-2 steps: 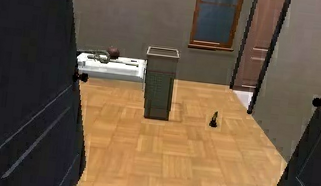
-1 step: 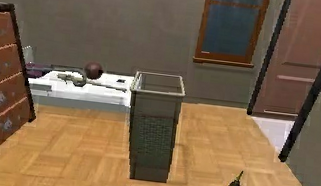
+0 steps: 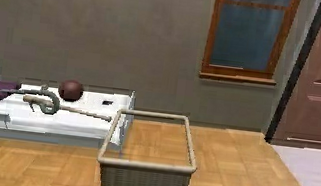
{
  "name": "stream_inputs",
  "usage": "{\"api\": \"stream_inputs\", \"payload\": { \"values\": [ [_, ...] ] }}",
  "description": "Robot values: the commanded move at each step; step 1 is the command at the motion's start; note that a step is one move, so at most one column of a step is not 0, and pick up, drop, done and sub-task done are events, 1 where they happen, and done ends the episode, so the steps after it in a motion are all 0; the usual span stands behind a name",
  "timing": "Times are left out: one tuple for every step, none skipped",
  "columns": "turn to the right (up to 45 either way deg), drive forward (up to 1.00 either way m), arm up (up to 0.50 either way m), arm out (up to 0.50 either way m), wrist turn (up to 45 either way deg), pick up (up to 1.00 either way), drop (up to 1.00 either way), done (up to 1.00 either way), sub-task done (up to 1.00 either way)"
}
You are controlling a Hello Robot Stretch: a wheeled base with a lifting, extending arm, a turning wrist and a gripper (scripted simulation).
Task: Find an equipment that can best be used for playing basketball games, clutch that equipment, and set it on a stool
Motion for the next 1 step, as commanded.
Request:
{"api": "stream_inputs", "payload": {
  "values": [
    [-45.0, 0.0, 0.0, 0.0, 0.0, 0.0, 0.0, 0.0, 0.0]
  ]
}}
